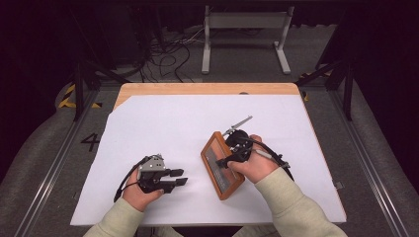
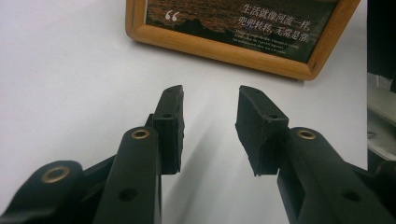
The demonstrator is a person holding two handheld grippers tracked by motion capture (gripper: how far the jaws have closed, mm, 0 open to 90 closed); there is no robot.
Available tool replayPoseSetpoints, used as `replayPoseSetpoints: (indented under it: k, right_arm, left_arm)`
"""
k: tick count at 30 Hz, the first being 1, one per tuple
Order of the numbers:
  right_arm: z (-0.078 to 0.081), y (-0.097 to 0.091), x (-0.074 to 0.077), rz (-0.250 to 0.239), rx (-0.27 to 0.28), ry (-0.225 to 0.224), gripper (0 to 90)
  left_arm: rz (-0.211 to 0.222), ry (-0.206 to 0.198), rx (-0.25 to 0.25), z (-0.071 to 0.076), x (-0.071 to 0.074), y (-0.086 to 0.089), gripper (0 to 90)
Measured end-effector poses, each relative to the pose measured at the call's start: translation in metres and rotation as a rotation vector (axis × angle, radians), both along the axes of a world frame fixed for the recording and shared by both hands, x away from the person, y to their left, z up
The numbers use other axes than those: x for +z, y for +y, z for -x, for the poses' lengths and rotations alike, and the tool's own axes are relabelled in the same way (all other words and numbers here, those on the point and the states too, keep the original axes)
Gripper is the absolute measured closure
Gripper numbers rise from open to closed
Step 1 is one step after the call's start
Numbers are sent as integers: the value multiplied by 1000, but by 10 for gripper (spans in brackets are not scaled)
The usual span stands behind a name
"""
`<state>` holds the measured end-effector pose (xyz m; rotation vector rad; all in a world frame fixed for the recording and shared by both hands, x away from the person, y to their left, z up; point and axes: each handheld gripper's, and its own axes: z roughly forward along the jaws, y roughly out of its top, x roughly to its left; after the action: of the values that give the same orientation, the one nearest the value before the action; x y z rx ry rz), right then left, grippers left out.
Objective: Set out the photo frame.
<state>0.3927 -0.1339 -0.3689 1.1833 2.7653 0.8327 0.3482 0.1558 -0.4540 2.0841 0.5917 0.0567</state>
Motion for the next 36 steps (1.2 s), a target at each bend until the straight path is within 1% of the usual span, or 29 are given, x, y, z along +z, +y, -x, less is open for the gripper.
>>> replayPoseSetpoints:
  k: [2,3,5,6,7,10,12,15,19,20,23,25,27,31,32,35,36]
  right_arm:
    - [-1,0,0,16,0,-3,583]
    - [-1,0,0,14,1,5,611]
    - [-2,-1,-1,19,6,6,616]
    - [-2,-1,-1,15,1,15,620]
    - [-2,0,0,3,-17,26,630]
    - [-3,-1,0,-8,-50,46,643]
    - [-3,-2,-1,-17,-64,53,651]
    - [-4,-2,-1,-25,-74,58,655]
    - [-3,-1,-1,-19,-84,57,662]
    - [-4,-1,-1,-23,-94,66,667]
    - [-4,0,-1,-26,-100,73,673]
    - [-4,0,-1,-27,-98,74,676]
    - [-4,1,0,-42,-93,89,691]
    - [-3,4,0,-49,-86,91,699]
    - [-2,7,0,-48,-73,97,704]
    - [0,9,1,-46,-58,89,708]
    - [0,9,2,-48,-55,90,709]
  left_arm:
    - [-1,1,2,0,0,1,625]
    - [-1,1,3,0,-1,1,626]
    - [-3,2,4,0,-1,1,626]
    - [-4,3,2,0,-1,1,625]
    - [-2,2,1,0,-2,1,625]
    - [7,4,12,-1,-2,2,625]
    - [10,8,12,-1,-2,3,625]
    - [14,11,18,-2,-3,5,625]
    - [16,16,22,-2,-2,6,626]
    - [20,17,21,-2,-2,6,626]
    - [15,31,22,-2,-3,6,627]
    - [20,32,24,-2,-3,6,629]
    - [21,18,21,-3,-3,7,631]
    - [23,19,22,-3,-3,8,633]
    - [27,22,25,-2,-2,8,633]
    - [29,18,30,-3,-2,10,634]
    - [35,23,34,-3,-2,11,634]
